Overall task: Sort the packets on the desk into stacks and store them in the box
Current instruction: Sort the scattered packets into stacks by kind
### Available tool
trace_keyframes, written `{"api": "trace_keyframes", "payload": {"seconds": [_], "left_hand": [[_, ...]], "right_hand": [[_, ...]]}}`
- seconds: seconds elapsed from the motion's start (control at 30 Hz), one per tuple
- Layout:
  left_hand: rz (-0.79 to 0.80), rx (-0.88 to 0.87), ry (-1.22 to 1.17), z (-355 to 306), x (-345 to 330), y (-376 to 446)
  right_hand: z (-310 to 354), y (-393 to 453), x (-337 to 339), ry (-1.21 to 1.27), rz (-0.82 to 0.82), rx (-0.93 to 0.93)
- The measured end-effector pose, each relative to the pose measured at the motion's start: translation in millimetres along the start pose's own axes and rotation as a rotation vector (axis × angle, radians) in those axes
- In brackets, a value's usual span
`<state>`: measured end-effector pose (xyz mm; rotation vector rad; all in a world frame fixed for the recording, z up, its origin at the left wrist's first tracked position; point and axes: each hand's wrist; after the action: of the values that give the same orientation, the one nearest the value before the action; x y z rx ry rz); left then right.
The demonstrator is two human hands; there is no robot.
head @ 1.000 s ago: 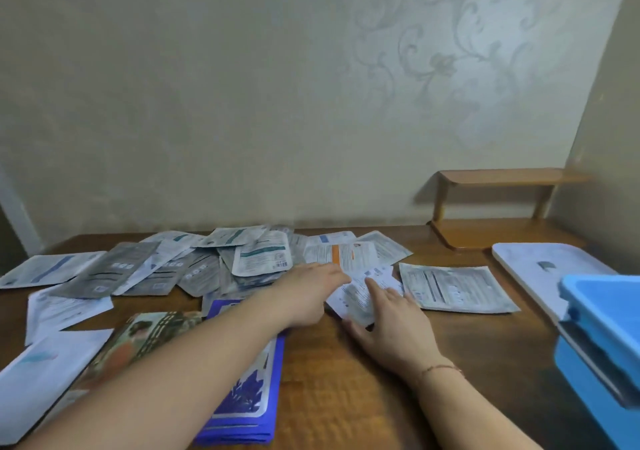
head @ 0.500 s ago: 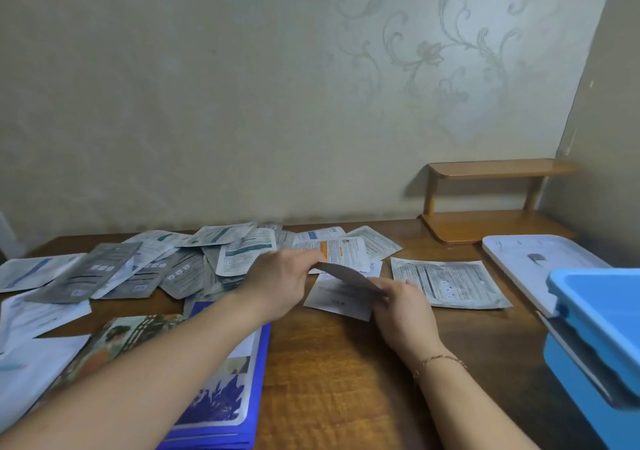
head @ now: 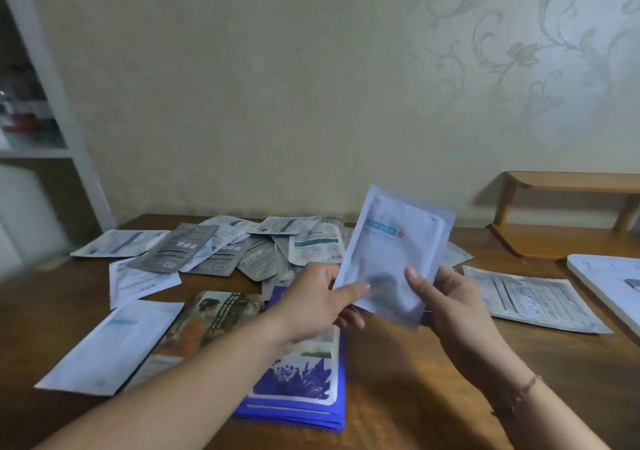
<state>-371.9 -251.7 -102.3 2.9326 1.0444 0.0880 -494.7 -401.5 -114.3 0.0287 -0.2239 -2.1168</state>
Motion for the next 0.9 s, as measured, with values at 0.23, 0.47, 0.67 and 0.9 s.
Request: {"api": "trace_keyframes", "payload": {"seconds": [0.23,0.47,0.67,0.9], "left_hand": [[-0.154,-0.050,-0.014,-5,87,-71],[-0.636,-0.073,0.068,14,202,-156],[-0.798,0.081,0.512,46,263,-197],[-0.737,0.027,0.849,70,262,-201]], "right_hand": [[41,36,-62,-0.157,-0.030,0.035],[38,75,-229,-0.278,0.277,-0.009],[4,89,-323,-0.875,0.365,0.098],[-19,84,-326,-1.263,0.438,0.216]]}}
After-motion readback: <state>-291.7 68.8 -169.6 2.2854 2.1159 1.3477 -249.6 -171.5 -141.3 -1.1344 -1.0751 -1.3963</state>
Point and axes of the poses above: each hand's wrist, its own y-axis towards the middle knuckle, its own x-axis out of the back of the hand, z = x × y, and after that the axes turned 11 degrees about -y, right-handed
